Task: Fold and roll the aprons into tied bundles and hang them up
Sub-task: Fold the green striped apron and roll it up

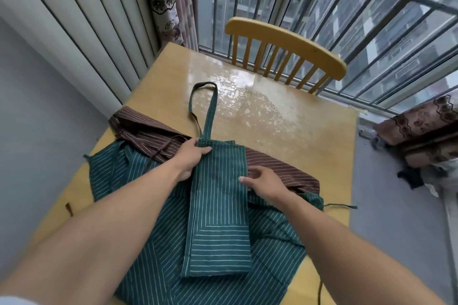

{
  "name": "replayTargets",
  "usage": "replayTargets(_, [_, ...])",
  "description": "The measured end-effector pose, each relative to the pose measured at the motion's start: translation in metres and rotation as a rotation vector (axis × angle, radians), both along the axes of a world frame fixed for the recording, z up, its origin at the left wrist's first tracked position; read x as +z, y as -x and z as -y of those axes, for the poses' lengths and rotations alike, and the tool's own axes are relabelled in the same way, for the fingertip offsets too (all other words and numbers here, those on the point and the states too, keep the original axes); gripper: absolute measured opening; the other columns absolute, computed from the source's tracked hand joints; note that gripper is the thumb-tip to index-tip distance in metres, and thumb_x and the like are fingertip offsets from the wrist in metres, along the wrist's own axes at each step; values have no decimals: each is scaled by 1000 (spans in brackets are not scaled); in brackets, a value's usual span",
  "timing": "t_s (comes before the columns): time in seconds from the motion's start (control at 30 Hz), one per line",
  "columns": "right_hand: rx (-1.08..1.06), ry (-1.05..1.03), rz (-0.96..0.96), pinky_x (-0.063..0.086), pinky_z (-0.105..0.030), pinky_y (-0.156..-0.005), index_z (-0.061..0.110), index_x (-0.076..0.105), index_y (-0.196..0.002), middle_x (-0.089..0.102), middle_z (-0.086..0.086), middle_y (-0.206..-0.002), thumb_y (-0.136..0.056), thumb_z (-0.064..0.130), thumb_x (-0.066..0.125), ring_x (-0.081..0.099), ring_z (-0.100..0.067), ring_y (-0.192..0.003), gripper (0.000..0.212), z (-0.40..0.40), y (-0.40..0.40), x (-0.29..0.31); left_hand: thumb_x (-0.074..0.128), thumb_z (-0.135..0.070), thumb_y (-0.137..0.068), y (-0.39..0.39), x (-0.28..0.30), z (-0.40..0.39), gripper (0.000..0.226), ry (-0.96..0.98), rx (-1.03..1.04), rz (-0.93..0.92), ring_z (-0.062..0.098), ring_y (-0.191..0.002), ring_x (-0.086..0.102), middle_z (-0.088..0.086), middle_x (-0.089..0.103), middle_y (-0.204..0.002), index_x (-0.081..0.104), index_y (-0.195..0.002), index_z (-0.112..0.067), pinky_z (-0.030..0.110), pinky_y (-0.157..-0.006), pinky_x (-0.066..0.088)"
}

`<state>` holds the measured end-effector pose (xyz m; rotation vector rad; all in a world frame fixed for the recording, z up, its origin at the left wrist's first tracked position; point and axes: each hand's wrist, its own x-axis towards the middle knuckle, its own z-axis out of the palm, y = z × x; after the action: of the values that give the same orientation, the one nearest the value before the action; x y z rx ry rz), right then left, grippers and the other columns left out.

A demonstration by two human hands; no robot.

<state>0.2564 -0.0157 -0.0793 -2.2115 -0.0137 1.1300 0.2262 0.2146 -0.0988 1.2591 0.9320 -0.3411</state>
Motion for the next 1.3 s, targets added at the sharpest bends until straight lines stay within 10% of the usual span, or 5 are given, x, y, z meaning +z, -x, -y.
replayTargets(0.27, [-226, 18, -12, 52, -41, -74, 19, 46, -79, 53, -3, -76, -92, 32, 76, 50, -18, -68, 34, -23, -8, -40, 64, -13, -99, -3, -32, -8, 29, -127, 131, -35, 28, -102, 69, 9, 70, -119, 57, -128, -11, 45, -89, 59])
replayTargets(0.7, [-19, 220, 280, 52, -46, -91, 28, 52, -121, 69, 7, -108, -96, 49, 63, 66, -22, -104, 34, -31, 3, -43, 68, -29, -94, 58, -29, 15, 58, -1267, -746, 523, 20, -155, 18, 1, 27, -166, 47, -148, -26, 46, -127, 17])
replayTargets(1.03, [1327, 131, 495, 18, -53, -124, 27, 18, -159, 25, -7, -164, -73, 83, 62, 23, -29, -150, 111, 7, 101, -24, 71, -42, -93, 52, -32, 20, 94, -906, -1293, 68, 21, -157, -17, -6, -13, -170, 9, -163, -33, 46, -128, -5])
replayTargets(1.17, [1274, 329, 530, -8, -53, -126, 24, -16, -161, -17, -4, -169, -94, 27, 65, -13, -27, -157, 105, 32, 127, -40, 64, -36, -98, 69, -22, 16, 71, -836, -1068, 219, 14, -158, -2, -4, 12, -171, 30, -160, -29, 39, -128, -1])
replayTargets(1.3, [919, 112, 537, 16, -40, -128, 24, 34, -158, 31, 2, -165, -96, 17, 55, 18, -15, -156, 66, 40, 125, -24, 56, -52, -99, 116, -8, 13, 40, -653, -916, 287, 7, -155, 17, -13, 37, -161, 57, -137, -40, 45, -127, 17])
